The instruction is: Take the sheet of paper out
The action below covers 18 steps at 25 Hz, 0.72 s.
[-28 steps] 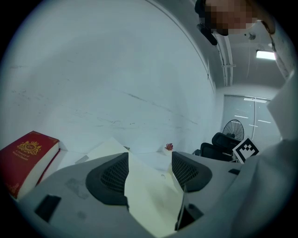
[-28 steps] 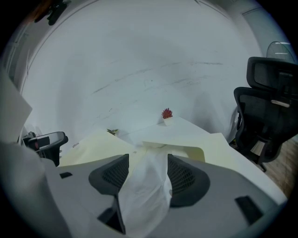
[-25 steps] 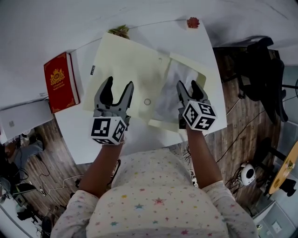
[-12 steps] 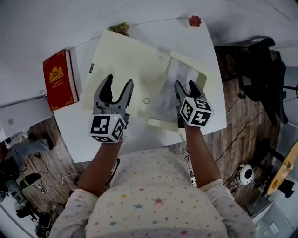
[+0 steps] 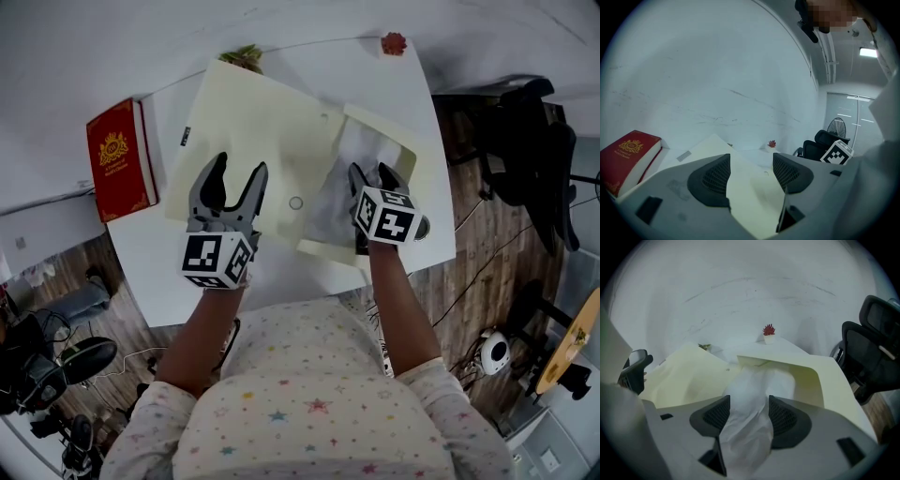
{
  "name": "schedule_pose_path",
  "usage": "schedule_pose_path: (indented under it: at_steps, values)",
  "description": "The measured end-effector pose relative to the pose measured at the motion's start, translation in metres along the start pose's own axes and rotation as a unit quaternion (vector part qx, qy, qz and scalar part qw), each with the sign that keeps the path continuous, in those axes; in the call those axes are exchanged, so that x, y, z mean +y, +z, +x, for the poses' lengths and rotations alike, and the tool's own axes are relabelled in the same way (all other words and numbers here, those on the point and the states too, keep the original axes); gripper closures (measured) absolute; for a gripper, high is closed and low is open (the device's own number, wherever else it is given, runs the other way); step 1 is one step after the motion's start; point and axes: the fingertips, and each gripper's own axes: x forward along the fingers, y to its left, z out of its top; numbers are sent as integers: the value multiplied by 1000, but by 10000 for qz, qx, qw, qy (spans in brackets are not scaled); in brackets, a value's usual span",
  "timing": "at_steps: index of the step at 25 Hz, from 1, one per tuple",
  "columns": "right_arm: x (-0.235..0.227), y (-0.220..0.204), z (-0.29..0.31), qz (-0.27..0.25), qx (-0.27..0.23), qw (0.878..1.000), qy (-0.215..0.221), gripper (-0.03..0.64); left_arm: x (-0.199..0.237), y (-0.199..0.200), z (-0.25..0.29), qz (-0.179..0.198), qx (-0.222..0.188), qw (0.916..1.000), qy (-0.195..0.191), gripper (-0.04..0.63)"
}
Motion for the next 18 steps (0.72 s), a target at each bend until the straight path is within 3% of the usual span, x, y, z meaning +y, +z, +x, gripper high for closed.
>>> schedule_pose_path:
  at_steps: [5, 10, 18]
  values:
    - [0, -4, 9, -112, 255, 9995, -153, 364, -2, -2, 0, -7, 16, 10000, -14, 321]
    - [7, -15, 17, -314, 560, 9979, 105, 365, -5, -4, 0, -19, 20, 10000, -44, 321]
    - [6, -15, 17, -160, 416, 9990, 104, 373, -6, -3, -1, -16, 0, 10000, -40, 321]
